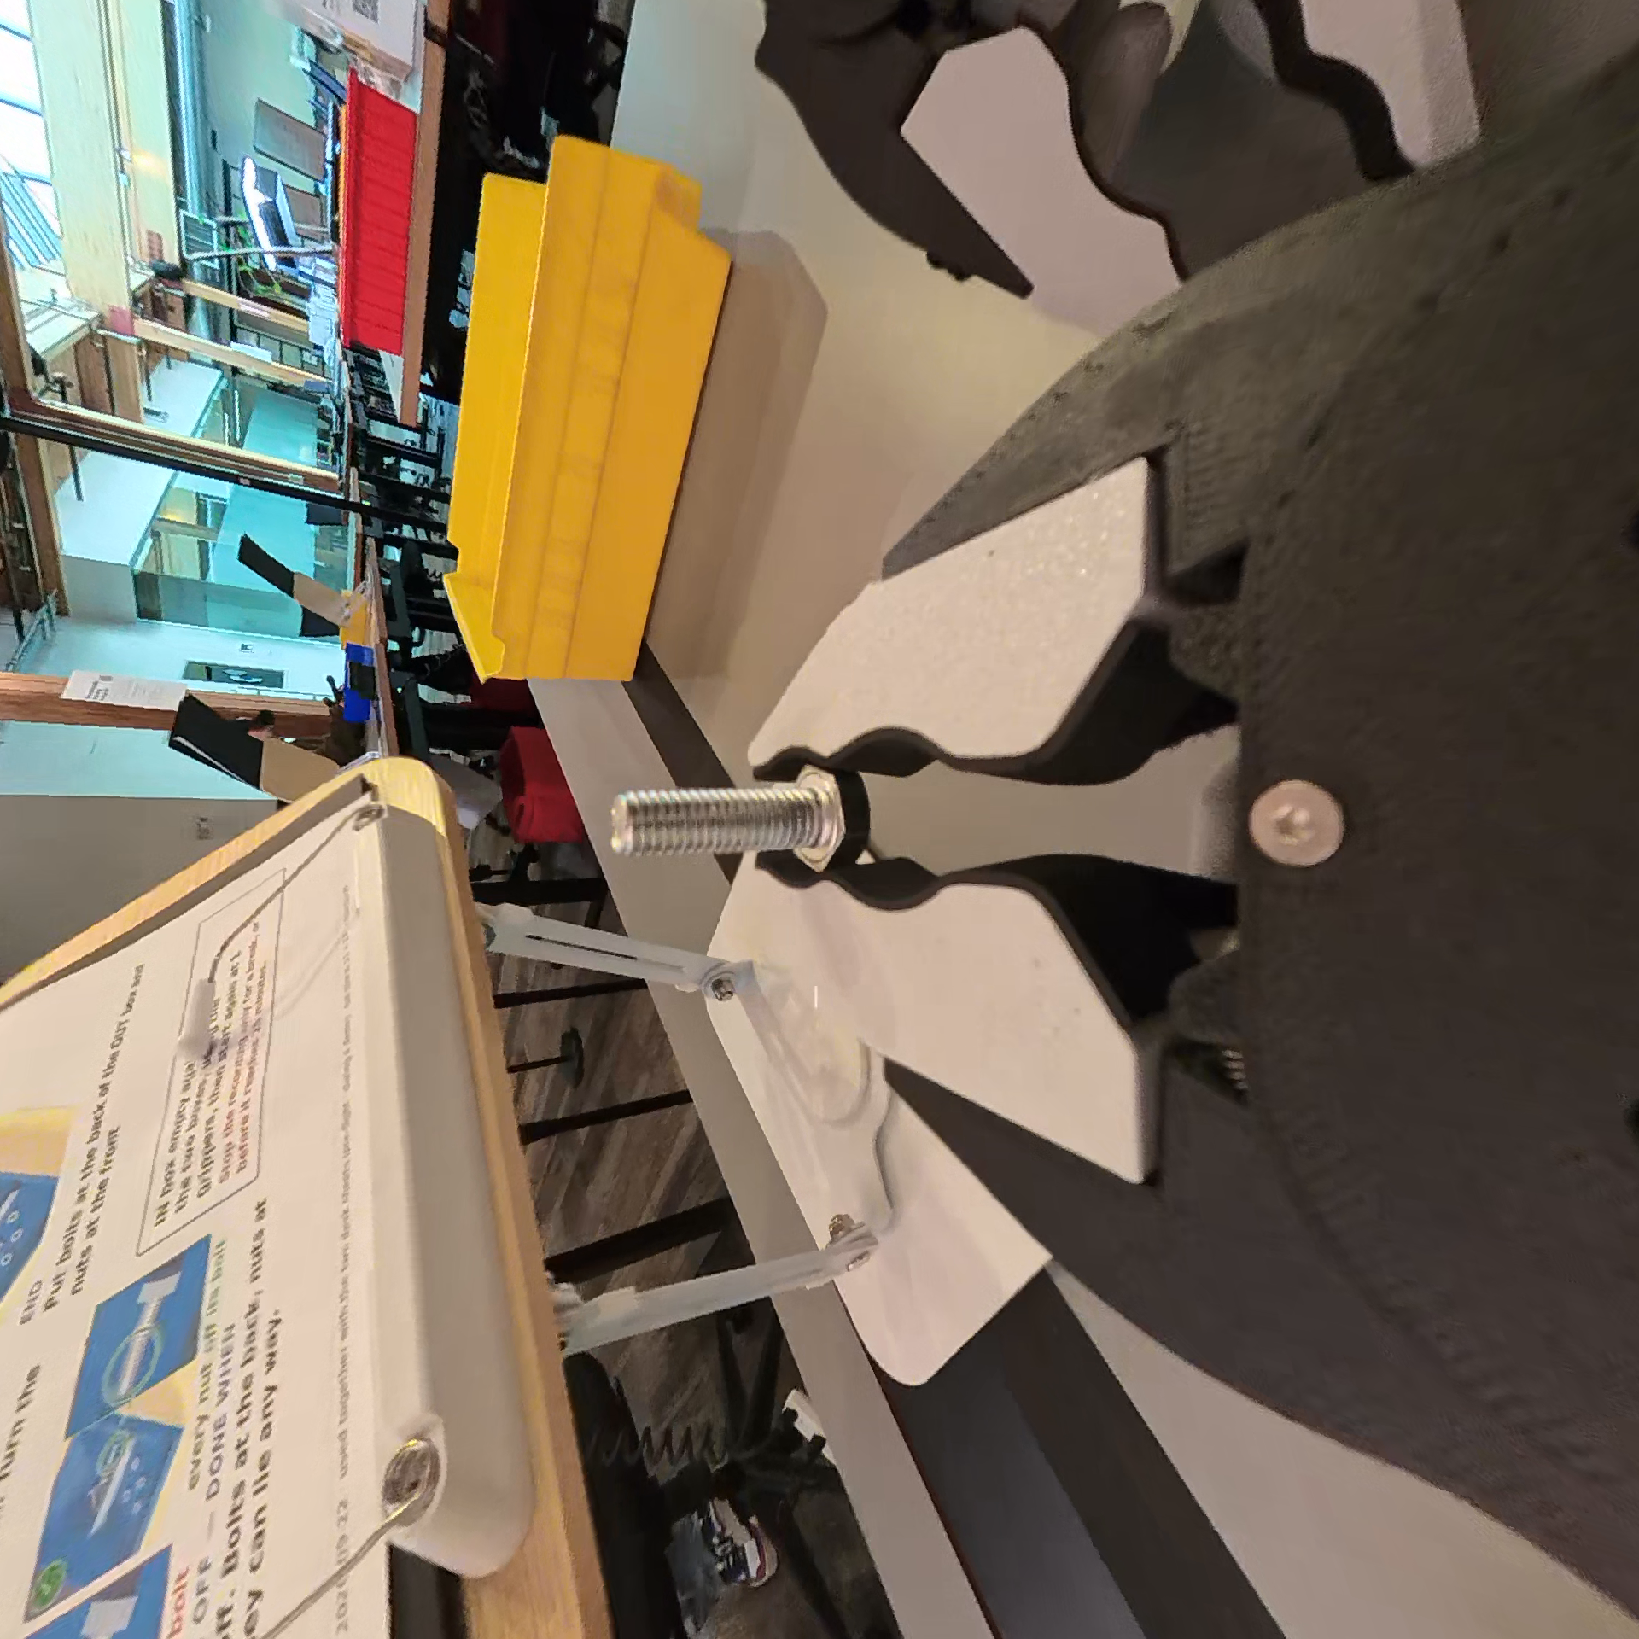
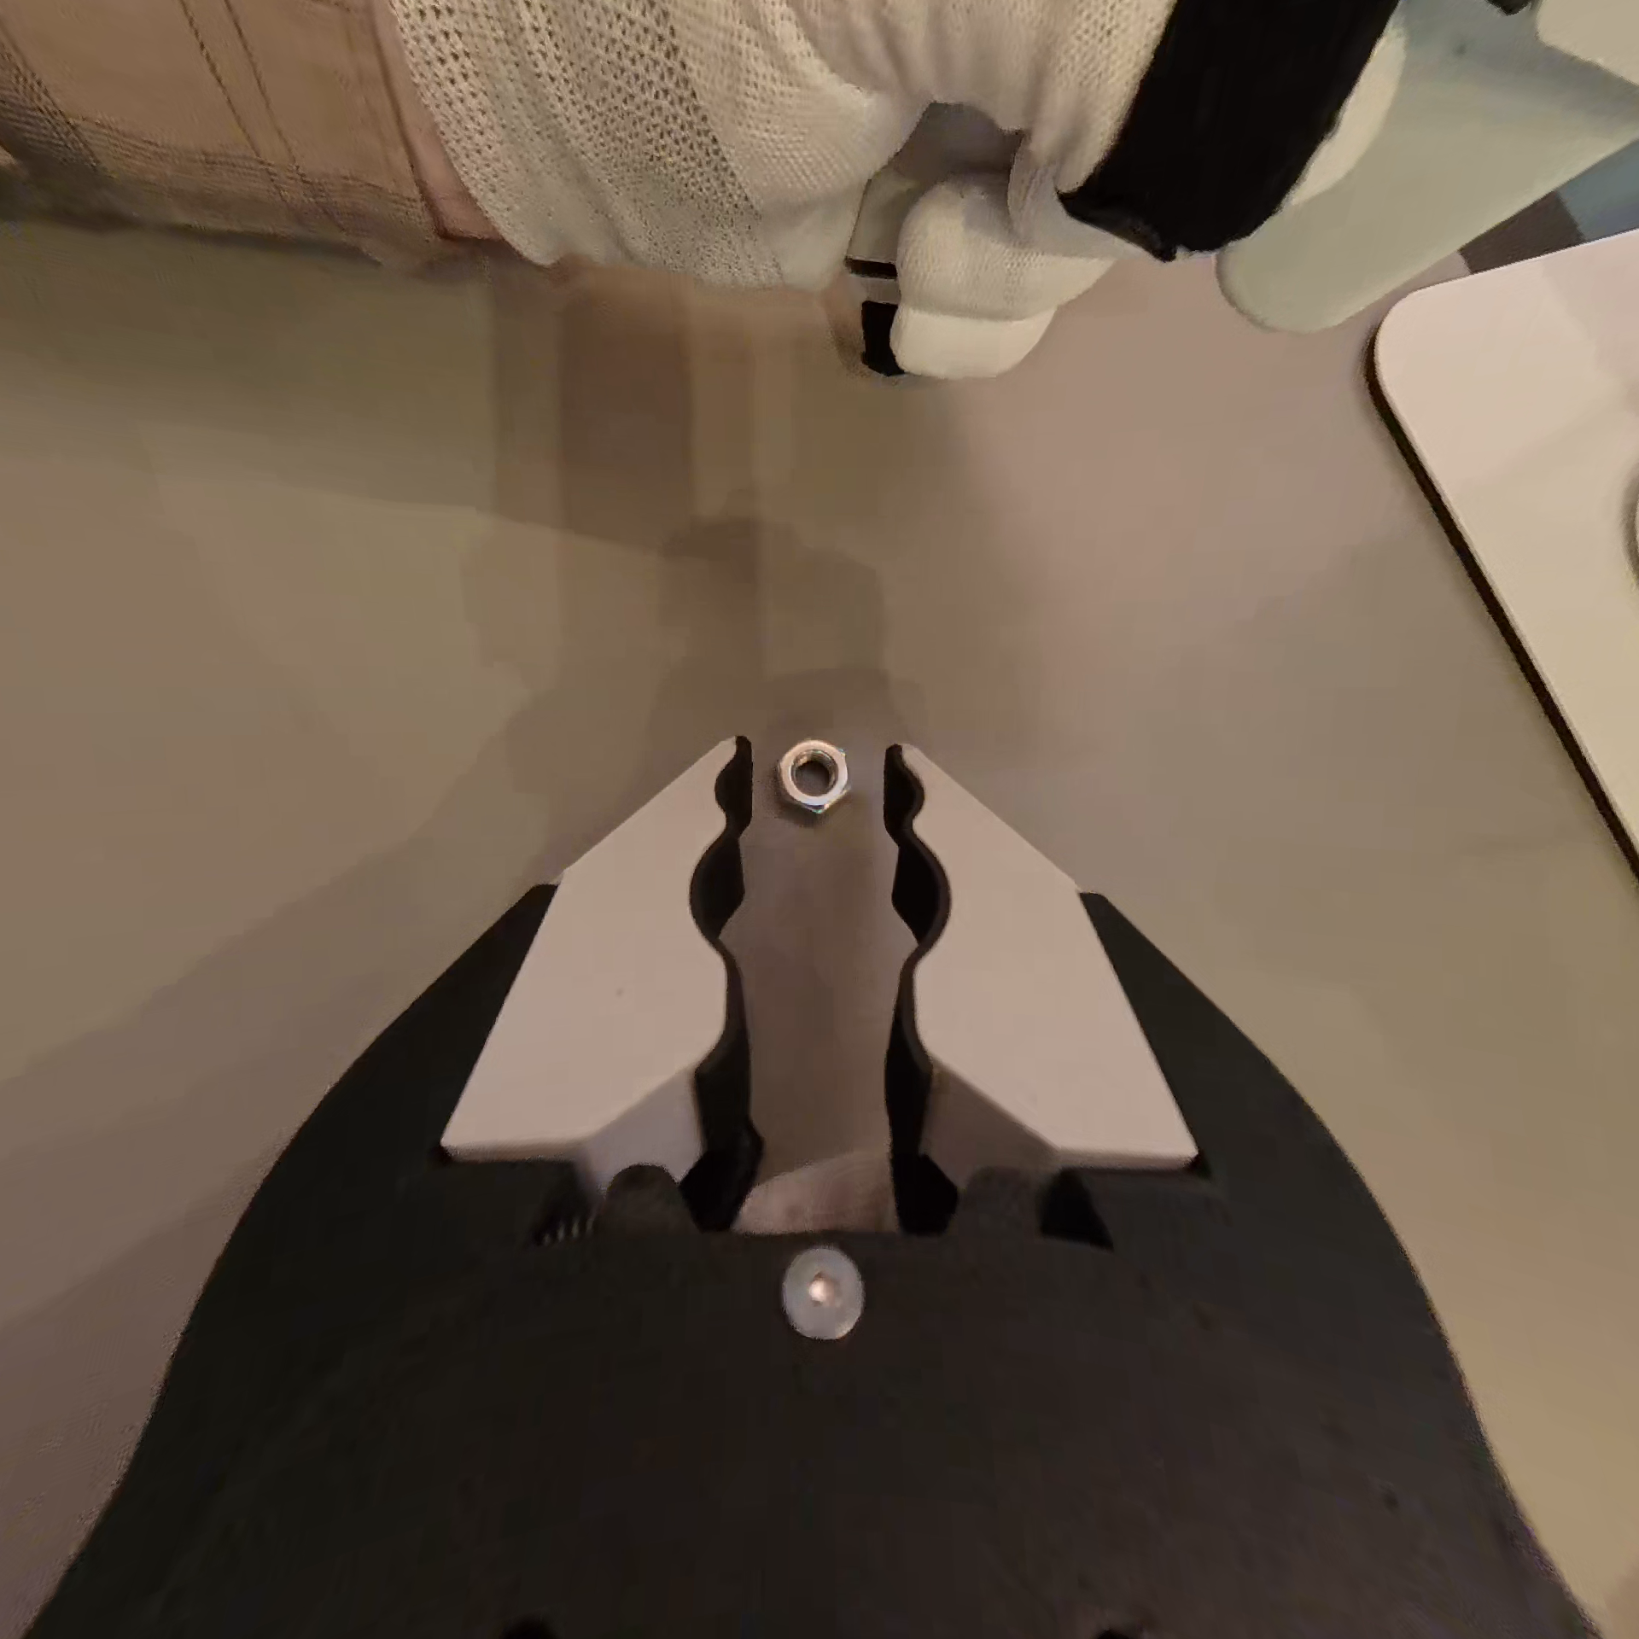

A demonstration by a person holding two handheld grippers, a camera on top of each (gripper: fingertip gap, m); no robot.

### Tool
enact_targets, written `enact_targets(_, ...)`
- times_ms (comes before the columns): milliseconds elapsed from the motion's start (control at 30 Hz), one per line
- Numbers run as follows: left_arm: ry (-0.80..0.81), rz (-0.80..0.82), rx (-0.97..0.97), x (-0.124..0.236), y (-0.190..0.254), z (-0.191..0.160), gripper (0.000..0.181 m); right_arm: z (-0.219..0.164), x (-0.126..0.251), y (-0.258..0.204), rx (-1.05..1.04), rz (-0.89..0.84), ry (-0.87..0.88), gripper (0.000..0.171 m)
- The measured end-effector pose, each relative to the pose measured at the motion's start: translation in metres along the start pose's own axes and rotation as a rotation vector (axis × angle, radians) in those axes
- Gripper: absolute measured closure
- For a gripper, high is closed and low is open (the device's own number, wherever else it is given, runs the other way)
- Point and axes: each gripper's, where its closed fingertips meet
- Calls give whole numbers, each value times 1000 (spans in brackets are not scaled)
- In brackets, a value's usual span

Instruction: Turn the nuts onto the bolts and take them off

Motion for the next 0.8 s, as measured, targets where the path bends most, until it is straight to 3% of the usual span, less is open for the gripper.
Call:
enact_targets(533, 31, -96, 41, -3, 11, -7, 167, -8, -8, -5, -2, 126, -17, 156)
enact_targets(633, 40, -108, 26, -3, 16, -5, 167, 5, 8, -1, -26, 139, 58, 156)
enact_targets(800, 42, -148, -12, -6, 29, -5, 167, 53, 66, 28, 38, 122, 210, 156)
Point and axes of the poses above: each gripper's, where its closed fingertips meet, x back along the fingers, z out of its top, y = z × x across the jaws, and after that the axes turned 6 degrees about -z, right-handed
